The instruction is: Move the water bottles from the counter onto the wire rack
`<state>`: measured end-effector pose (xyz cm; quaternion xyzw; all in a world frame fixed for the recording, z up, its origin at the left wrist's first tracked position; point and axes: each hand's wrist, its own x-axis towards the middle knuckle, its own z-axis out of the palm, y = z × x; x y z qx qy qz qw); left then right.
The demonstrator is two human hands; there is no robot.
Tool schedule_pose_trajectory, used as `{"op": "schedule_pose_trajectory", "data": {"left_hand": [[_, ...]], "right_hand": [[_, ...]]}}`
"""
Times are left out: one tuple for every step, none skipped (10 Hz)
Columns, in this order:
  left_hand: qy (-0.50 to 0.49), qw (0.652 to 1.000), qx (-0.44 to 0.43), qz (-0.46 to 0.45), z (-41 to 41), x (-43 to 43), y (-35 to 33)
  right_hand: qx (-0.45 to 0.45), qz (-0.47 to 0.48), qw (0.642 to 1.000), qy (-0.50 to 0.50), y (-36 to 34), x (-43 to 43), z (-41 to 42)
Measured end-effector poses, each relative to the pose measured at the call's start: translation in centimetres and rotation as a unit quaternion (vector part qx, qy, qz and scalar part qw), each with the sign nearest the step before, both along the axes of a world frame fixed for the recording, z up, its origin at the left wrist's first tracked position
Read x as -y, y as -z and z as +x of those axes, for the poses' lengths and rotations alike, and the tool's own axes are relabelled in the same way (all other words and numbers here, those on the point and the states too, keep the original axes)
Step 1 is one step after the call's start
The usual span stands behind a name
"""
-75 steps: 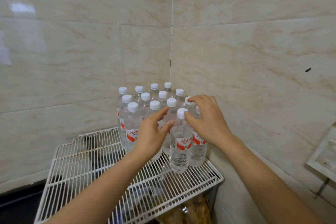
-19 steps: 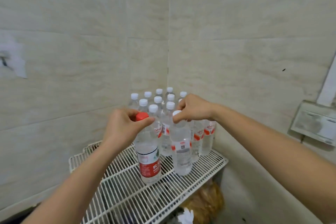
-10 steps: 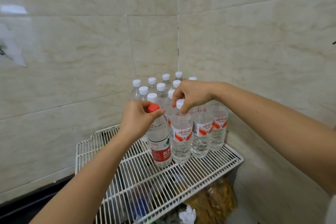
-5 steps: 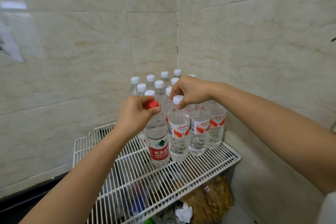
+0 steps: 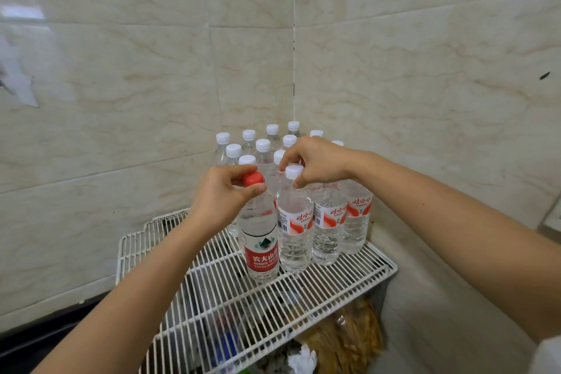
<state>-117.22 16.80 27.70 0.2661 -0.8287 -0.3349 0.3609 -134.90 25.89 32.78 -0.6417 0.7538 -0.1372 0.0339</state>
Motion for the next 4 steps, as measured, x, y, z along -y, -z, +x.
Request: {"op": "schedule_pose_trajectory", "data": {"left_hand": [[0.005, 1.000, 0.002, -0.010, 0.0, -0.2, 0.1], [0.008, 1.000, 0.004, -0.012, 0.1, -0.3, 0.4], [0.002, 1.000, 0.003, -0.011, 0.4, -0.3, 0.7], [-0.025, 0.999, -0.037, -0.012, 0.7, -0.4, 1.0]], "right_hand": [[-0.003, -0.012, 1.000, 0.008, 0.3, 0.1, 0.2], [-0.001, -0.020, 1.000, 0.012, 0.6, 0.0, 0.1], [0.008, -0.033, 0.999, 0.028, 0.6, -0.4, 0.6], [0.006, -0.080, 0.996, 0.043, 0.5, -0.9, 1.4]]}}
